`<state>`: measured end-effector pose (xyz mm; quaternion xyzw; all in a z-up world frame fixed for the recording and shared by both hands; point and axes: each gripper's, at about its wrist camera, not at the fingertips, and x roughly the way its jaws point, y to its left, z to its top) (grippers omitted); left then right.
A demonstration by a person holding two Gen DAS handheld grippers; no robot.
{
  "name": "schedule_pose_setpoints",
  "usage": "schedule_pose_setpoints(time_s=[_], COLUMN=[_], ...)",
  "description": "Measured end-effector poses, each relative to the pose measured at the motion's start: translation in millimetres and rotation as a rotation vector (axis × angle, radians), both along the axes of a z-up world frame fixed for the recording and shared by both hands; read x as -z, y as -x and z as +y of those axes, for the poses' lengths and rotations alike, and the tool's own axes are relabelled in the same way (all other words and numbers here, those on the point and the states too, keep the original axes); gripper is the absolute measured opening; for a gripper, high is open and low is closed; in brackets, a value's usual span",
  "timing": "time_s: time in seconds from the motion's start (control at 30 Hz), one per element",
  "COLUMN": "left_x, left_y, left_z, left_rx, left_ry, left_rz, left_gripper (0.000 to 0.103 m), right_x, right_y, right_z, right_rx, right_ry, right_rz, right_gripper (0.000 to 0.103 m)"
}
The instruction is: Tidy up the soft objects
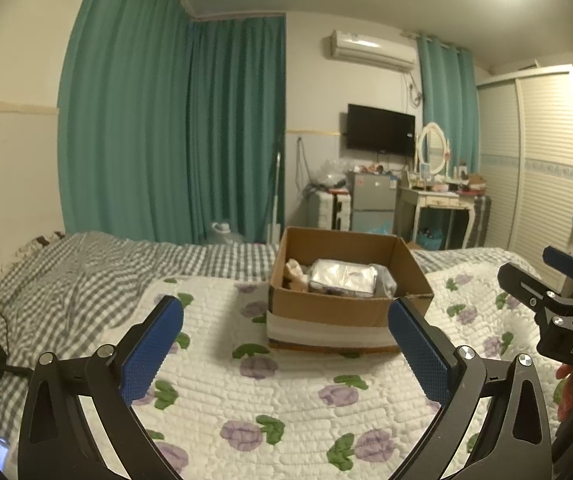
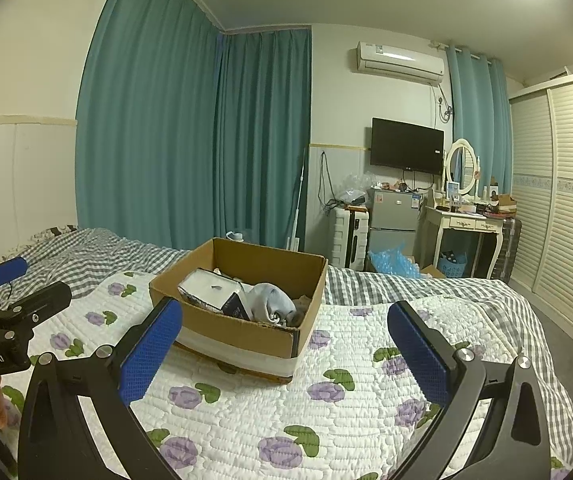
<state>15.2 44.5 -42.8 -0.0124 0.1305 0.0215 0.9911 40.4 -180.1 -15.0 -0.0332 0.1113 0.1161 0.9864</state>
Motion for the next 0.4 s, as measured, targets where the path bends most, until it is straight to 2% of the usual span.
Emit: schedule_pose_setpoints(time_s=[0.4], left_x=[0.6], left_y=[-0.8], left_z=[0.6], left_rx=[0.003], left_ry=[0.000], left_rz=[0.006], left_gripper=[0.103], right_x=[1.3], right_y=[-2.5], right_z=[-0.2], right_rx=[0.004], right_ry=[-0.011], right_rz=[0.013], right_gripper=[0.103])
